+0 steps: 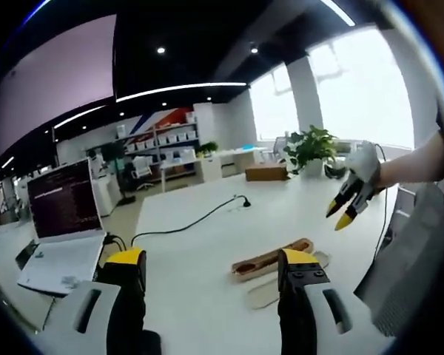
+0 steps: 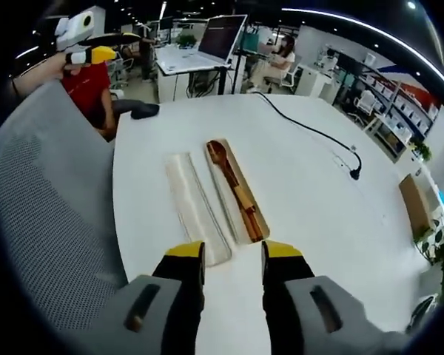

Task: Arrange the utensils inside the cutlery case until each visible utensil rests in its matching compartment.

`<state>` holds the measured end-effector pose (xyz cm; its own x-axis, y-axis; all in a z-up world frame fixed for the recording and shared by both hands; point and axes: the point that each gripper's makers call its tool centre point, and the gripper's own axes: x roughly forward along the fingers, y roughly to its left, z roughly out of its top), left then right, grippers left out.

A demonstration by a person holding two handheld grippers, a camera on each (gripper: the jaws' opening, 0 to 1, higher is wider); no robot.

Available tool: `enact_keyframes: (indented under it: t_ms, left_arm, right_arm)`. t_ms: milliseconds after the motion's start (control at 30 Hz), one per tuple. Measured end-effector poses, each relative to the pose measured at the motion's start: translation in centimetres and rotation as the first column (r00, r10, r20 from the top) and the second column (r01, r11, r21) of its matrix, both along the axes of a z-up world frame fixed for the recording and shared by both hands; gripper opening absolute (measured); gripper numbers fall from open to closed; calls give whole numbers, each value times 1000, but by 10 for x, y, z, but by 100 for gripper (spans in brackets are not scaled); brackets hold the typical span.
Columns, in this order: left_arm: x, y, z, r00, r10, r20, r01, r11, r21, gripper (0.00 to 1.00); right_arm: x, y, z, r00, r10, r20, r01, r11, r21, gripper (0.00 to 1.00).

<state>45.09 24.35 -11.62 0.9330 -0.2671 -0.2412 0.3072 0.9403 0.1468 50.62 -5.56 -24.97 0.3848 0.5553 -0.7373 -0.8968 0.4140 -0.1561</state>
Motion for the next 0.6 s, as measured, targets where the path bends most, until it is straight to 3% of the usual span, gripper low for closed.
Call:
enact_keyframes:
  t_ms: [100, 133, 167, 267, 400, 600]
  left_arm:
    - [3, -7, -2, 999, -27, -24, 27, 1000, 0, 76]
    - [3, -6, 1, 1000, -23, -13, 23, 1000, 20, 73]
    - [6, -8, 10, 999, -41, 35, 39, 997, 60, 72]
    - [10, -12, 10, 997, -71, 5, 71, 997, 29, 74]
    - [20, -11, 6, 994, -111, -21, 113, 989, 93, 76]
    - [34, -9, 6, 990, -137, -26, 139, 986, 90, 76]
  right_arm:
    - [-7, -1, -3, 1000, 0, -14, 0, 1000, 9, 29]
    - [-8, -1, -4, 1000, 1, -15, 0, 1000, 15, 32]
    - [-10, -2, -4, 1000, 1, -15, -1, 1000, 17, 33]
    - [-13, -4, -4, 999, 31, 8, -31, 999, 12, 33]
    - [-15, -4, -3, 1000, 31, -3, -30, 999, 34, 37]
    - [-16, -4, 2, 1000, 24, 14, -24, 999, 43, 37]
